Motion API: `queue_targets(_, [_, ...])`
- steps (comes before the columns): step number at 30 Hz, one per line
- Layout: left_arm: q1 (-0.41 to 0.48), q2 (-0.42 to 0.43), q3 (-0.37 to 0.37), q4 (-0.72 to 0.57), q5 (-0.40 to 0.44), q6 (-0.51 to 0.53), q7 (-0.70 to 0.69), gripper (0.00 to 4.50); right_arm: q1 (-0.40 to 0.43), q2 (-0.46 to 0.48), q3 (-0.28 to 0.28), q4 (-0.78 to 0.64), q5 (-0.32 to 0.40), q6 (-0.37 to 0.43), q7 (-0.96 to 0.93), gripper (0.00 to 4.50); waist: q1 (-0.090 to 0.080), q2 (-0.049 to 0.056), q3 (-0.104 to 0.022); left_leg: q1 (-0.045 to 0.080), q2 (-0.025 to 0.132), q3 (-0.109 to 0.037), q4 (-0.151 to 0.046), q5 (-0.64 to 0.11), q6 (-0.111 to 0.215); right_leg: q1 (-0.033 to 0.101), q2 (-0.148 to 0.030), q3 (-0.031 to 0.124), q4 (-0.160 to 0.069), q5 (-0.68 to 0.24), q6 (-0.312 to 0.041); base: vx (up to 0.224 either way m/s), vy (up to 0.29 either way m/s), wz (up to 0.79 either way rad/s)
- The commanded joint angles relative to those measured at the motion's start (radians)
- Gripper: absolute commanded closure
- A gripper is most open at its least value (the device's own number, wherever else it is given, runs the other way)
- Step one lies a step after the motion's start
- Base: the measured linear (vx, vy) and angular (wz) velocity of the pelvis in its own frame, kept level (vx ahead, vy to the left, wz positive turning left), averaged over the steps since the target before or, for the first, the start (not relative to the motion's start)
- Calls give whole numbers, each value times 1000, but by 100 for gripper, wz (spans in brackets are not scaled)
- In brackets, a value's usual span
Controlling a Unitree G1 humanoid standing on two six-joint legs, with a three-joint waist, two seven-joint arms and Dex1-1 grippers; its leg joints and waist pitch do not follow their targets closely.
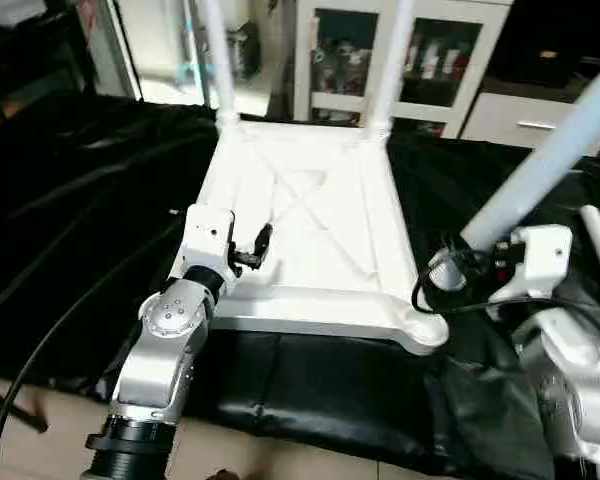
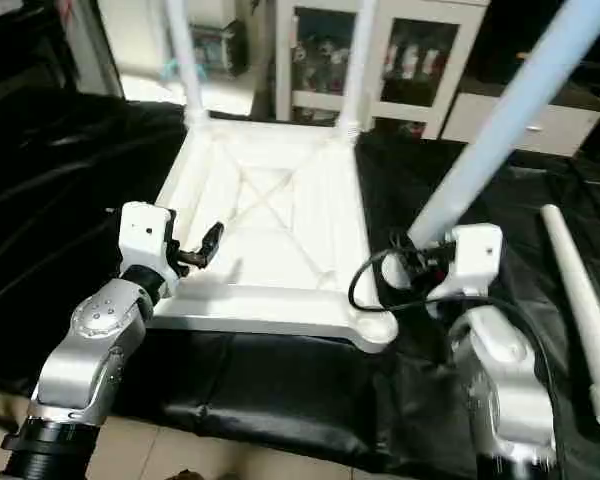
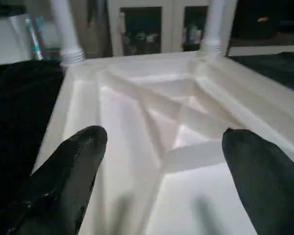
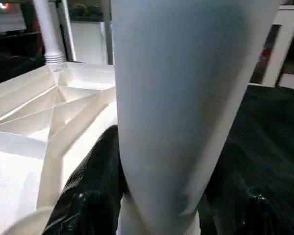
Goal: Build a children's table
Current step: Insert table leg to table base
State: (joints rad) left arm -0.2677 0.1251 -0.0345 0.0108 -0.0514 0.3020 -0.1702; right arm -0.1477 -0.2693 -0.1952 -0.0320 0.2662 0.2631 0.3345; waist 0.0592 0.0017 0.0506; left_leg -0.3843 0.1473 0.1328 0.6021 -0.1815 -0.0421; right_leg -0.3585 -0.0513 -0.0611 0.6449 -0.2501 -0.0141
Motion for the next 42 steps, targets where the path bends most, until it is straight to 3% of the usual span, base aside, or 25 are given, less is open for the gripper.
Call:
queue_targets(1, [-10, 6, 0, -4, 12, 8, 0, 26, -13, -6, -2, 8, -1, 7, -3, 264, 9, -12, -67, 11, 76, -19, -60, -57, 100, 36, -99, 56, -75, 107, -198, 0, 0, 0])
queue_targets(3, [-9, 7, -3, -7, 13, 19, -2, 26, -11, 2, 4, 1, 3, 13, -7, 264, 18, -16, -67, 11, 78, -11, -57, -28, 127, 32, -100, 54, -70, 165, -209, 0, 0, 0])
queue_targets(5, [-10, 4, 1, -6, 4, 34, -5, 26, 0, 12, 14, -11, 5, 17, -7, 264, 21, -9, -64, 17, 90, -16, -64, -55, 116, 28, -90, 44, -70, 130, -211, 0, 0, 0])
queue_targets(6, [-14, 2, 5, -4, -3, 49, -5, 26, 12, 25, 27, -28, 5, 25, -11, 264, 13, 4, -65, 36, 123, -40, -78, -109, 86, 19, -57, 25, -63, 86, -208, 0, 0, 0])
queue_targets(8, [-22, -7, 18, 0, -16, 69, 1, 26, 23, 36, 38, -44, 7, 32, -16, 264, -9, 24, -67, 61, 221, -106, -120, -129, 154, -11, -43, 0, -8, 3, -189, -8, -29, 4])
queue_targets(9, [-29, 1, 8, 3, -14, 77, -9, 26, 33, 46, 41, -57, 13, 35, -19, 264, -13, 22, -66, 60, 226, -104, -123, -132, 187, -16, -46, 2, 1, -10, -182, -16, -58, 7])
queue_targets(10, [-33, 8, 0, 3, -13, 81, -22, 26, 38, 51, 41, -63, 17, 37, -22, 264, -13, 18, -63, 50, 216, -84, -127, -170, 233, -18, -58, 6, -1, -6, -206, -22, -92, 10])
queue_targets(11, [-37, 18, -7, -5, -24, 83, -50, 26, 43, 56, 37, -69, 26, 40, -23, 264, -13, 1, -58, 30, 160, -39, -98, -234, 243, -11, -85, 27, -50, 14, -268, -30, -108, 8])
queue_targets(12, [-38, 19, -7, -6, -25, 82, -53, 26, 43, 56, 36, -70, 27, 40, -24, 264, -7, -21, -57, 2, 89, 4, -55, -241, 213, 5, -111, 46, -98, 2, -289, -30, -108, 8])
queue_targets(13, [-46, 37, -16, -20, -45, 83, -103, 26, 46, 56, 25, -72, 38, 41, -20, 264, 36, -33, -51, -5, 26, 28, 9, -141, 122, 31, -167, 64, -148, -216, -193, -42, -107, 1])
queue_targets(14, [-51, 51, -23, -22, -46, 80, -125, 26, 46, 53, 17, -70, 44, 40, -15, 264, 55, -29, -47, -14, 42, 15, -8, -75, 76, 31, -166, 73, -150, -419, -39, -43, -82, -10])
queue_targets(16, [-57, 67, -31, -23, -45, 76, -148, 26, 45, 51, 8, -68, 50, 40, -10, 264, 61, -27, -48, -25, 49, 13, -32, -59, 44, 35, -139, 55, -147, -499, 48, -21, -41, -5])
queue_targets(17, [-65, 94, -39, -26, -49, 70, -194, 26, 40, 36, 0, -63, 50, 37, -1, 264, 55, -7, -49, -9, 65, 2, -63, -126, 8, 20, -103, 30, -141, -439, 55, 0, 0, 0])
queue_targets(18, [-65, 94, -39, -26, -49, 70, -194, 26, 40, 36, 0, -63, 50, 37, 0, 264, 53, -6, -50, -5, 71, -2, -71, -156, 1, 19, -97, 27, -135, -407, 42, 0, 0, 0])
queue_targets(19, [-80, 120, -46, -13, -58, 89, -243, 26, 37, 14, -1, -73, 51, 43, 17, 264, 48, 25, -54, 12, 85, -9, -78, -217, -15, 11, -91, 28, -127, -334, -1, 0, 0, 0])
queue_targets(20, [-83, 126, -49, -7, -58, 90, -254, 26, 36, 9, -1, -76, 53, 44, 22, 264, 38, 16, -57, 17, 95, -16, -87, -245, -15, 17, -86, 28, -113, -235, -52, 7, 72, -2])
queue_targets(22, [-100, 142, -54, 19, -61, 76, -290, 26, 37, -10, -6, -85, 59, 47, 38, 264, 35, 26, -63, 17, 98, -16, -89, -232, -10, 20, -87, 28, -102, -131, -99, 12, 77, -1])
queue_targets(23, [-126, 146, -58, 49, -67, 60, -315, 26, 35, -28, -20, -93, 70, 60, 44, 264, 32, 20, -62, 25, 95, -6, -86, -222, 6, 17, -90, 32, -103, -57, -143, 19, 69, 3])
queue_targets(25, [-139, 145, -59, 63, -72, 55, -323, 26, 33, -35, -28, -97, 76, 68, 46, 264, 36, 25, -67, 19, 93, -3, -83, -174, 15, 25, -96, 32, -92, 11, -166, 17, 64, 1])
queue_targets(26, [-163, 127, -53, 90, -87, 45, -322, 26, 29, -43, -44, -100, 90, 81, 47, 264, 33, 9, -66, 17, 94, -1, -84, -162, 23, 28, -98, 32, -90, 29, -171, 12, 53, -3])
queue_targets(28, [-177, 121, -61, 126, -103, 2, -368, 12, 28, -50, -45, -92, 99, 79, 64, 264, 37, 12, -67, 16, 91, 4, -79, -136, 41, 28, -107, 33, -88, 33, -183, 6, 26, -2])
queue_targets(29, [-180, 144, -100, 145, -128, -35, -498, 12, 30, -70, -30, -84, 114, 66, 122, 264, 39, -8, -65, 14, 88, 12, -77, -120, 57, 30, -110, 36, -92, -1, -174, 0, 0, 0])
queue_targets(34, [-209, 186, -173, 159, -136, -51, -670, 12, 31, -118, -31, -79, 177, 93, 232, 264, 36, -7, -61, 18, 89, 16, -79, -144, 59, 25, -108, 41, -100, -68, -154, 0, 0, 0])
queue_targets(40, [-280, 163, -240, 214, -148, -77, -808, 12, 27, -190, -64, -84, 210, 137, 288, 264, 34, -12, -59, 20, 90, 22, -77, -154, 49, 24, -110, 47, -102, -106, -174, 0, 0, 0])
queue_targets(42, [-284, 160, -255, 228, -143, -96, -828, 12, 39, -192, -69, -100, 217, 139, 289, 264, 35, -5, -61, 21, 90, 23, -74, -152, 48, 22, -110, 48, -102, -108, -176, 0, 0, 0])
